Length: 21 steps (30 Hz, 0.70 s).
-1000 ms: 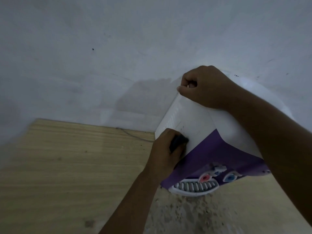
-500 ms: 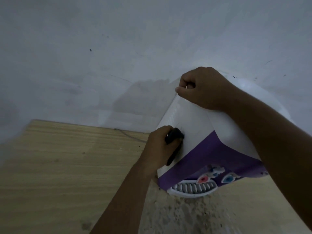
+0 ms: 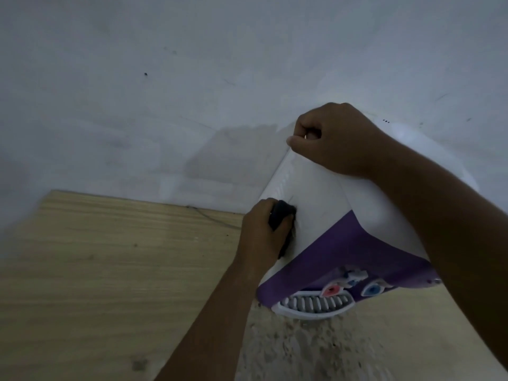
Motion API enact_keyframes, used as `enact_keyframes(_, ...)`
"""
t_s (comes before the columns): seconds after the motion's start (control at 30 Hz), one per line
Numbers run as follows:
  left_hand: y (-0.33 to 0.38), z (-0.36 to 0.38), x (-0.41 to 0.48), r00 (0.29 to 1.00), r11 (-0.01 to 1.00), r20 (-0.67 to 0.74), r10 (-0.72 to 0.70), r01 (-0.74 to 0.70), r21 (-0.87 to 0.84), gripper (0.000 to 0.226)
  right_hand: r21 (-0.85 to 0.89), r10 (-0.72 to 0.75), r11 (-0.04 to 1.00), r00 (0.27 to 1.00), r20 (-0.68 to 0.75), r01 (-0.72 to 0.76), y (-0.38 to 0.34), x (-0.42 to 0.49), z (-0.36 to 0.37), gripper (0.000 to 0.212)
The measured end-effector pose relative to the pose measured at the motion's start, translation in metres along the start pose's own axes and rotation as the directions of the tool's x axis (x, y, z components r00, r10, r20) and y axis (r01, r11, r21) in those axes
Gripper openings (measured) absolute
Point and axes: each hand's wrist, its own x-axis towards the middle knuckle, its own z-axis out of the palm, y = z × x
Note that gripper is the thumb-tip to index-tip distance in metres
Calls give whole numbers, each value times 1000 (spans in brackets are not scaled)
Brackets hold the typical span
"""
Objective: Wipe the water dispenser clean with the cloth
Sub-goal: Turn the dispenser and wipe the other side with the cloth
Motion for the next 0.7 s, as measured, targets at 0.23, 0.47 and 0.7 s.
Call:
enact_keyframes(0.23, -25, -13, -2, 983, 971, 43, -178, 169, 170, 25, -4, 11, 1000, 1000, -12, -11, 0, 0, -1, 25)
enact_keyframes(0.47, 7, -2, -20, 996, 995, 10, 90, -89, -36, 19, -12, 4, 1000, 1000, 11, -4, -1, 0, 0, 25)
enact_keyframes(0.7, -33, -29, -16, 937, 935, 322, 135, -228, 271, 8, -37, -4, 999, 1000, 28, 5, -3, 0, 0, 24)
